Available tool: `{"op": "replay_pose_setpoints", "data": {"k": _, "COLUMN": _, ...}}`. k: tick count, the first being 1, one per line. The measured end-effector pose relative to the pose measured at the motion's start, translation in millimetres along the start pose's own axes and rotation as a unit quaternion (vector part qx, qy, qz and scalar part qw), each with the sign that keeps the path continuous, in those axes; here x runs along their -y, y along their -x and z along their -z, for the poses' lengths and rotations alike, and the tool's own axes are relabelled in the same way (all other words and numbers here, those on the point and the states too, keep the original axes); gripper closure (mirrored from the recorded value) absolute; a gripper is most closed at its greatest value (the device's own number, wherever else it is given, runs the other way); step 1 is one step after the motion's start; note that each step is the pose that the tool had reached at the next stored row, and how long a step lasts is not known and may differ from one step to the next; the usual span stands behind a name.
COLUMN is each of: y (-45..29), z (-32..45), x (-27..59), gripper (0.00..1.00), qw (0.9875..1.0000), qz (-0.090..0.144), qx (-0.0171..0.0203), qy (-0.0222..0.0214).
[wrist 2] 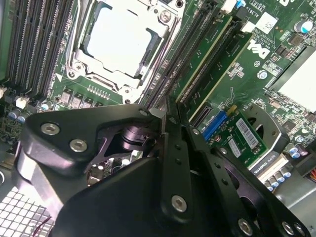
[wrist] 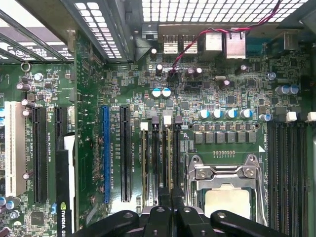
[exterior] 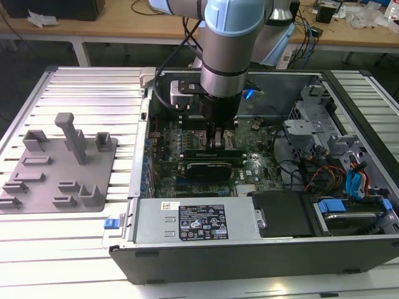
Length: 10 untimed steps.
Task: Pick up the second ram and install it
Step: 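Insert the second ram into the second slot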
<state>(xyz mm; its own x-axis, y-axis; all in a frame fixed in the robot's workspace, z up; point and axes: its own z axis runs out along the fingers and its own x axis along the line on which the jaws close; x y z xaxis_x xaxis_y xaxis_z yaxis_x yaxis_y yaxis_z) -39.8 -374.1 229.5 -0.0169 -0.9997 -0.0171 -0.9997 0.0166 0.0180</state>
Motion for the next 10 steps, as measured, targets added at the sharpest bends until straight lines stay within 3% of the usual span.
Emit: {"op": "replay_pose_setpoints", "data": {"k": 10, "y": -0.1, "z": -3.3, "x": -0.2, "gripper": 0.90, "qw": 1.0000, "qz": 0.000, "qx": -0.0001, "qy": -0.0004}}
